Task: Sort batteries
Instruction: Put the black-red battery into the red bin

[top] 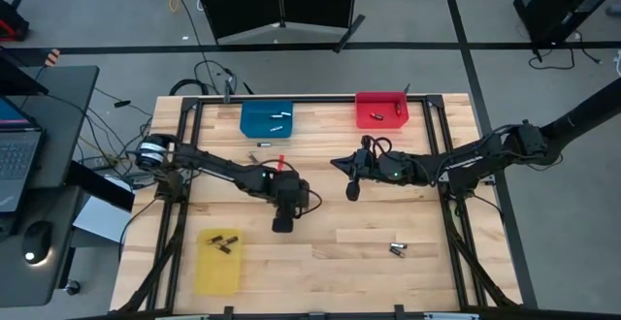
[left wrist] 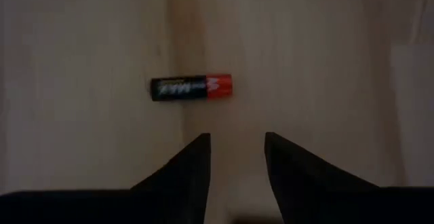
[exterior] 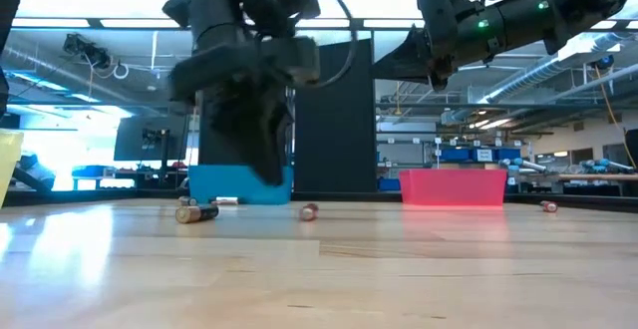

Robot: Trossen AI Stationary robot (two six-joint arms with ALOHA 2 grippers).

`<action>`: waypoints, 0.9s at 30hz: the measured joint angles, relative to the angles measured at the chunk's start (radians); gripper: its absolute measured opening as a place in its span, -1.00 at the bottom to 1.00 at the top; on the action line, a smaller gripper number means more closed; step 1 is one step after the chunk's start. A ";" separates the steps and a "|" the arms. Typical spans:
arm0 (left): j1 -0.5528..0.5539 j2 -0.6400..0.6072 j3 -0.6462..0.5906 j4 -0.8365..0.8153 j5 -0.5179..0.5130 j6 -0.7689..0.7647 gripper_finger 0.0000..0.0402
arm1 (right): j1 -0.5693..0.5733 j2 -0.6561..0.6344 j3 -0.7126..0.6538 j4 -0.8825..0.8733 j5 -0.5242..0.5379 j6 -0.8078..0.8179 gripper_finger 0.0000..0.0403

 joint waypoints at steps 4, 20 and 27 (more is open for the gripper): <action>0.019 0.003 0.014 0.013 0.022 -0.081 -0.27 | 0.000 0.005 0.000 -0.076 -0.054 0.104 -0.88; 0.019 -0.251 -0.368 0.649 -0.135 -0.183 -0.92 | 0.112 0.216 0.001 -0.240 -0.218 0.575 -0.71; 0.019 -0.312 -0.479 0.751 -0.192 -0.180 -0.95 | 0.115 0.276 0.001 -0.266 -0.175 0.675 -0.86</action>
